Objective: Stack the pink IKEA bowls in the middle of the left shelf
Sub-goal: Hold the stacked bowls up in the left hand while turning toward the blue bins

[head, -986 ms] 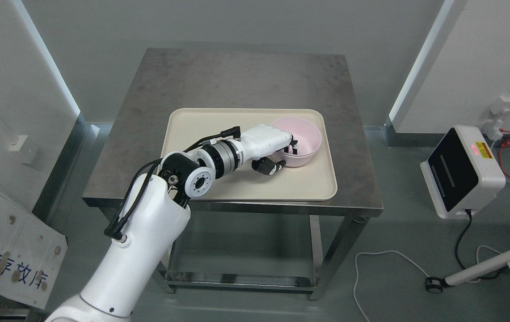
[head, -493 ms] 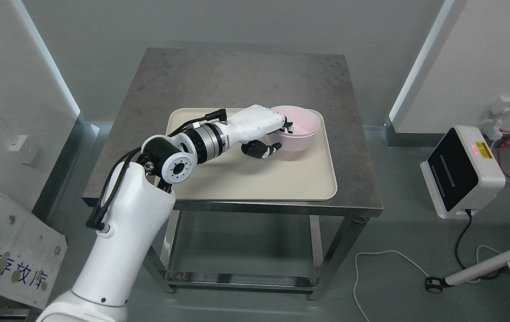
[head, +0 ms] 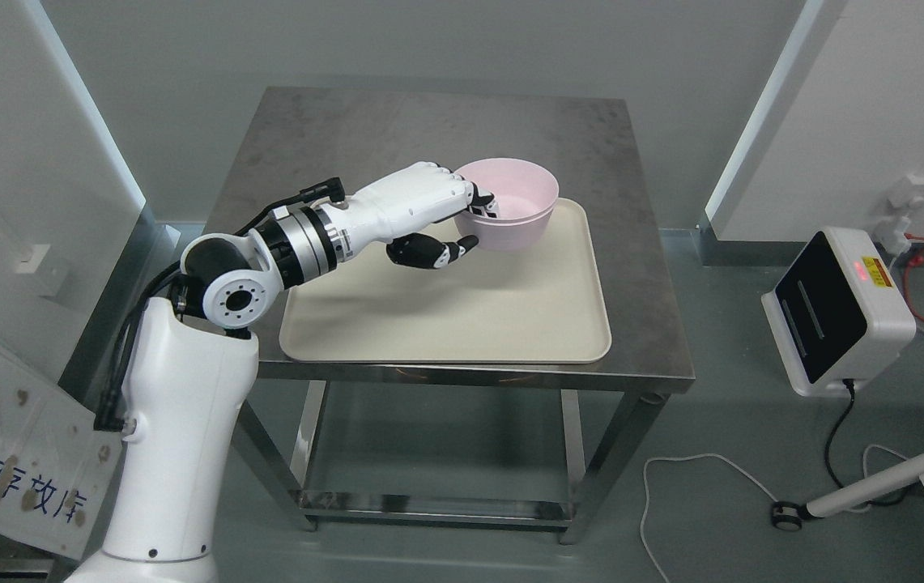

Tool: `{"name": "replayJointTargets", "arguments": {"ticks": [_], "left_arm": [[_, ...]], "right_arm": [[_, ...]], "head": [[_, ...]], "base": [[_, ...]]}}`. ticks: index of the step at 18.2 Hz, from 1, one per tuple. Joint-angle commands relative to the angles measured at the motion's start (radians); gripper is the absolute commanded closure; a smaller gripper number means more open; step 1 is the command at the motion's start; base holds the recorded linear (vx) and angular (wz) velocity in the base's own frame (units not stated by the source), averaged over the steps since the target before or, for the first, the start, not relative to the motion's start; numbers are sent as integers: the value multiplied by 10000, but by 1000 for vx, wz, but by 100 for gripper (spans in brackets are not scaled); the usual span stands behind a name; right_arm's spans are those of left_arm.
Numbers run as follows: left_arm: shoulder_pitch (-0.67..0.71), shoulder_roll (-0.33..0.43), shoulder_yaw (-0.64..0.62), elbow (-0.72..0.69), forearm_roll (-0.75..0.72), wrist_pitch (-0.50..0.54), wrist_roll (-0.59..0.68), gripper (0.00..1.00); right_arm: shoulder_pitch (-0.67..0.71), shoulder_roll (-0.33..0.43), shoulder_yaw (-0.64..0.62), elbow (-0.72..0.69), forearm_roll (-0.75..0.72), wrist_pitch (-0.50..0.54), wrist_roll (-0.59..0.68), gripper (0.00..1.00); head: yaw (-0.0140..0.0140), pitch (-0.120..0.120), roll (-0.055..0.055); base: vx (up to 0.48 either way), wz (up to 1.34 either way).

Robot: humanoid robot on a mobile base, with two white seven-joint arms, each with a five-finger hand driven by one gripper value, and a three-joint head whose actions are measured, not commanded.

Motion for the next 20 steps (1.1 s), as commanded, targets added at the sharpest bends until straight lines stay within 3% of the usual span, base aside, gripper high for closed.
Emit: {"name": "replayJointTargets", "arguments": {"ticks": [1, 6, 20], "left_arm": [[239, 176, 1570, -799, 180, -499, -15, 99], [729, 176, 1570, -784, 394, -1711, -30, 98], [1021, 176, 1708, -784, 763, -1758, -30, 97]], "right_arm": [[0, -175, -92, 0, 77, 8, 4, 0], [0, -175, -92, 0, 77, 8, 4, 0], [0, -175, -92, 0, 77, 8, 4, 0]], "head": [[0, 0, 0], [0, 0, 0], [0, 0, 0]], "base": [[0, 0], [2, -5], [-51, -17]]}}
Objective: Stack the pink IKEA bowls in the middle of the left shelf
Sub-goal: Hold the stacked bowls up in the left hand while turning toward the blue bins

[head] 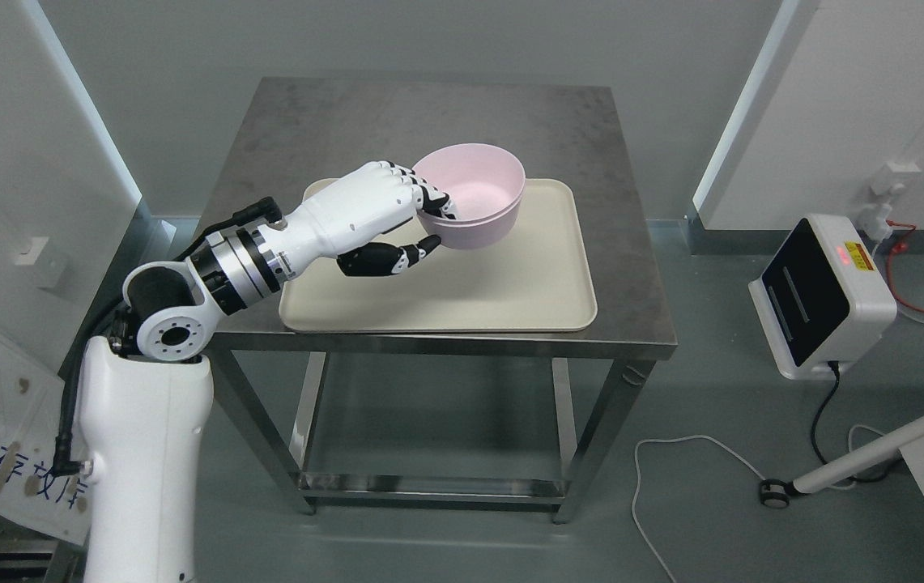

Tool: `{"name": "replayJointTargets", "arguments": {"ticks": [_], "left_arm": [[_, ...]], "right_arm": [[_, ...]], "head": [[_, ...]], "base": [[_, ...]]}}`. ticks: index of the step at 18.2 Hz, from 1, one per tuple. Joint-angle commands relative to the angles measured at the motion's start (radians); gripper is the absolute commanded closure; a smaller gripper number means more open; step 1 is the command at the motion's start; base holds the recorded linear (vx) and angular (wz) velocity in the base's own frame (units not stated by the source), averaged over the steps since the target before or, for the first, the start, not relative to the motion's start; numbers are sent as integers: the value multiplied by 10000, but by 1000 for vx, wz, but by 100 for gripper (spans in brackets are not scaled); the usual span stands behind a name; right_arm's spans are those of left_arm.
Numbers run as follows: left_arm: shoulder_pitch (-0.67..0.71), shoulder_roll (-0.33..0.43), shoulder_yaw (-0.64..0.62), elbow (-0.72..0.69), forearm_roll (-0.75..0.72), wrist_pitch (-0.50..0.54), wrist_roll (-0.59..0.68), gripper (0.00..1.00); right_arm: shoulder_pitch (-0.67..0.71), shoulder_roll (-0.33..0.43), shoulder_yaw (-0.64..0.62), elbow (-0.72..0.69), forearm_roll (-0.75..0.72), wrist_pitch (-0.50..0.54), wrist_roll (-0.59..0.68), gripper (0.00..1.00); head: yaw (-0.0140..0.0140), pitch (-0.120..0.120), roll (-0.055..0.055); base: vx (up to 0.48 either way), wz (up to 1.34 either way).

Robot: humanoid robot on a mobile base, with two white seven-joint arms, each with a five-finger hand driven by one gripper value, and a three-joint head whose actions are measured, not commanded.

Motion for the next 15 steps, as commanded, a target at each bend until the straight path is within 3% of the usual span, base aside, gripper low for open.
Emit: {"name": "replayJointTargets", "arguments": {"ticks": [1, 15], "left_arm": [[151, 175, 287, -116, 114, -7, 9, 97], [120, 175, 287, -131, 130, -7, 9, 97]], "right_arm": [[1, -175, -92, 0, 77, 8, 5, 0], [1, -175, -92, 0, 77, 8, 5, 0]], "head": [[0, 0, 0], [0, 0, 0]], "base": [[-178, 68], [-240, -20]]}}
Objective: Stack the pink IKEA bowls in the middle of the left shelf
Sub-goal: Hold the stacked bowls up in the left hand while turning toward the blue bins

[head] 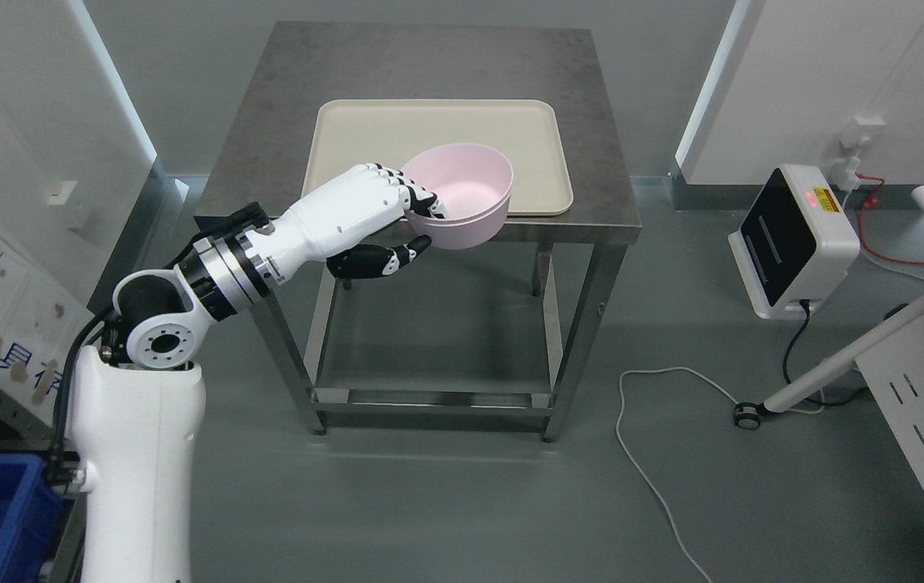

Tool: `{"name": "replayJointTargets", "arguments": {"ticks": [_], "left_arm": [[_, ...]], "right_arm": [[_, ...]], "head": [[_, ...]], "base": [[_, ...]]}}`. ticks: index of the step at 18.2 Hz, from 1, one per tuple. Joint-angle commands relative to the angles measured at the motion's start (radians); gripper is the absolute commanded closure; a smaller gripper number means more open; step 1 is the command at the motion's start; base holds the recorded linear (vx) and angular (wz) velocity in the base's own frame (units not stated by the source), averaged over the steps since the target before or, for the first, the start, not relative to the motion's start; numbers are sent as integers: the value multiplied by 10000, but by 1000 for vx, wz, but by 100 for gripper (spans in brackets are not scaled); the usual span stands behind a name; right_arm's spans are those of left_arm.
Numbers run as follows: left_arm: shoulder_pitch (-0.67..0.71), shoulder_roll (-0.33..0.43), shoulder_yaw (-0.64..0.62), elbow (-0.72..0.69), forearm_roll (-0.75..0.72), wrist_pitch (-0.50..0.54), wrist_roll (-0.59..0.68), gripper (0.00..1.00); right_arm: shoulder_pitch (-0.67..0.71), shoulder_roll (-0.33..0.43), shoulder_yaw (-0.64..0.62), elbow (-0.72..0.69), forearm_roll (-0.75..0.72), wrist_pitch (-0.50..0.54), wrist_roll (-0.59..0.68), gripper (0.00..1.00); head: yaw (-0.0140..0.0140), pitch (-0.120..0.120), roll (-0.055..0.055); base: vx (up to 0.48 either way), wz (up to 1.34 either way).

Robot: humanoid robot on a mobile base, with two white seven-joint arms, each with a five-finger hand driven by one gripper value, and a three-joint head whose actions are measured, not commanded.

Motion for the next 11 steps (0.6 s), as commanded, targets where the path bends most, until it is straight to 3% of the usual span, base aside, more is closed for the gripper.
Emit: {"name": "replayJointTargets", "arguments": {"ticks": [1, 11], "left_arm": [[-17, 174, 73, -32, 13, 11, 6, 97], [-93, 174, 104, -32, -2, 88, 37, 97]], "right_arm": [[0, -175, -92, 0, 77, 8, 5, 0], [0, -175, -92, 0, 77, 8, 5, 0]], "head": [[0, 0, 0], [0, 0, 0]], "base": [[-299, 141], [-308, 138]]}}
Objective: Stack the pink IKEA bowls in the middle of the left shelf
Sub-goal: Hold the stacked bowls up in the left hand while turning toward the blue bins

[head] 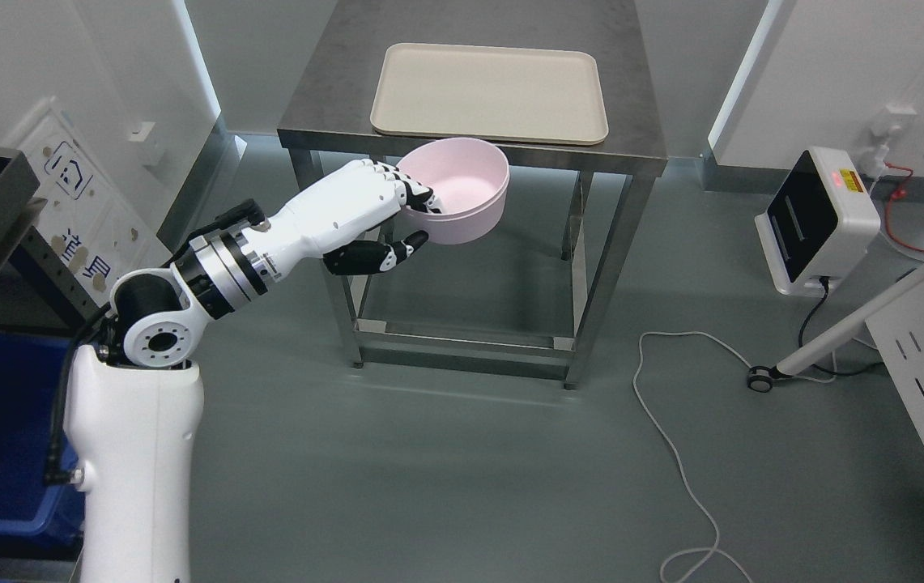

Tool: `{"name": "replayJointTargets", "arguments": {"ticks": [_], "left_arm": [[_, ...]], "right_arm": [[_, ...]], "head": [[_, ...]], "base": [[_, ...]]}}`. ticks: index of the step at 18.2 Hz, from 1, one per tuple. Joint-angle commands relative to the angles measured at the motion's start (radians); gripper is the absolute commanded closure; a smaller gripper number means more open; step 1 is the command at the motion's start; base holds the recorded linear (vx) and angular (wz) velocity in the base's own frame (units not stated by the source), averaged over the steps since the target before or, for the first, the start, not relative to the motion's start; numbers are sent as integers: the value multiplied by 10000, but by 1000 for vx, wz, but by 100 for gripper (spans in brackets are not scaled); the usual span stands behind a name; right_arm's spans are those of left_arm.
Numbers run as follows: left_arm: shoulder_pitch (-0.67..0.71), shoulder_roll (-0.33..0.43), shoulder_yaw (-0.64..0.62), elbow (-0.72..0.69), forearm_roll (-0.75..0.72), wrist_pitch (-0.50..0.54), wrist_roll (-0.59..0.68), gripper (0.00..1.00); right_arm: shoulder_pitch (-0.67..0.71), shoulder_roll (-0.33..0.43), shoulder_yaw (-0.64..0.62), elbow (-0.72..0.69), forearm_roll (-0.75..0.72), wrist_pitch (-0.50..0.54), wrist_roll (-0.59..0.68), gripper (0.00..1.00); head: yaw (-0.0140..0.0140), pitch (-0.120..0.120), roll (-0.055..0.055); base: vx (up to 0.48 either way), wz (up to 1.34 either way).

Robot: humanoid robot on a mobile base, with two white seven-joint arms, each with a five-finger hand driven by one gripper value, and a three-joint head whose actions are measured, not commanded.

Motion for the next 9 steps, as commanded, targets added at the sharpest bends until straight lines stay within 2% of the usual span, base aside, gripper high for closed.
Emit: {"name": "replayJointTargets", "arguments": {"ticks": [1, 9], "left_arm": [[-70, 174, 40, -10, -4, 40, 1, 97], [-606, 174, 55, -10, -4, 316, 16, 97]], "right_arm": [[0, -175, -92, 0, 77, 8, 5, 0], [0, -175, -92, 0, 77, 8, 5, 0]], "head": [[0, 0, 0], [0, 0, 0]], "base": [[-265, 59], [-262, 152]]}}
